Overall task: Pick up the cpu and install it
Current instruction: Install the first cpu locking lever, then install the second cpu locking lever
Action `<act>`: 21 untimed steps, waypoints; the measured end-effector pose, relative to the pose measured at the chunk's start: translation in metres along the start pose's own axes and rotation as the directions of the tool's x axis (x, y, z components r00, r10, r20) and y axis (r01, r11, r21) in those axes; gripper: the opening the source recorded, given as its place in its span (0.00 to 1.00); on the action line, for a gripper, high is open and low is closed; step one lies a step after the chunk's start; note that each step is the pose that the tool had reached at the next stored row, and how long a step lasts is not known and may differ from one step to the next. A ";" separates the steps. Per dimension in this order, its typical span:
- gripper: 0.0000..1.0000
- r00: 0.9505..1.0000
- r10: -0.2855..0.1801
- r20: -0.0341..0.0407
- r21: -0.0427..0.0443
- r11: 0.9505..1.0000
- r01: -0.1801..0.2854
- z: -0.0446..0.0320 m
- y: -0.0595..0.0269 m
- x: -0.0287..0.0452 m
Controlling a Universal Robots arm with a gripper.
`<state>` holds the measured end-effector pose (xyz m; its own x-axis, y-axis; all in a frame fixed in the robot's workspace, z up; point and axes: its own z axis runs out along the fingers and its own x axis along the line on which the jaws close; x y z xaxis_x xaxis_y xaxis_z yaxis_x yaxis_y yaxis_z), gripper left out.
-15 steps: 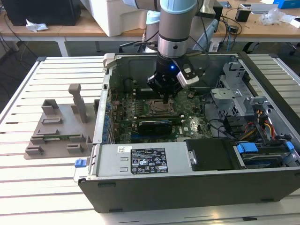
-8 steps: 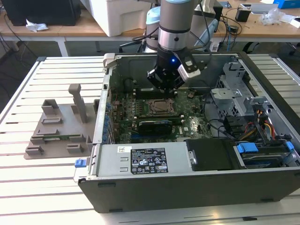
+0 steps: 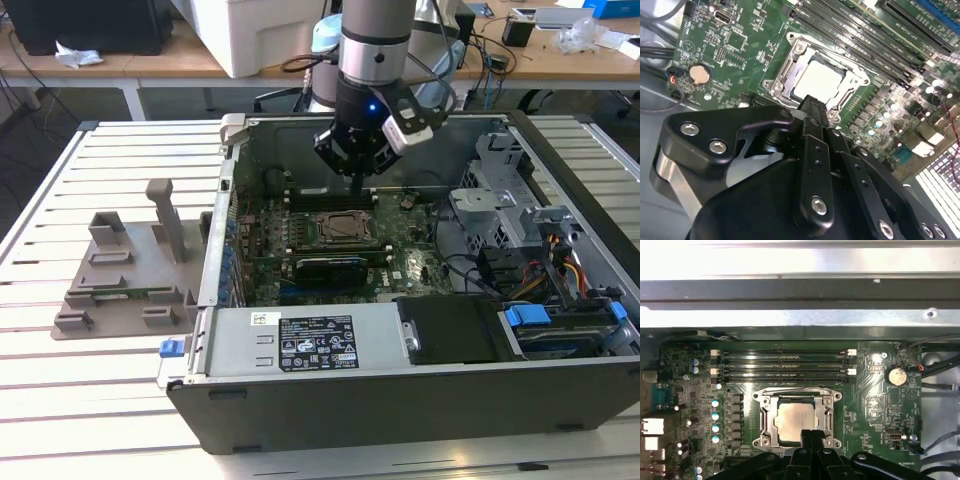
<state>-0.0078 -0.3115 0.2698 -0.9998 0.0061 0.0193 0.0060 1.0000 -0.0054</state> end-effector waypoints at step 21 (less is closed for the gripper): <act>0.11 1.000 0.000 0.000 -0.004 1.000 0.000 -0.0177 -0.0001 0.0004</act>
<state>-0.0078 -0.3115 0.2875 -0.9998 0.0060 0.0193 0.0060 1.0000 -0.0015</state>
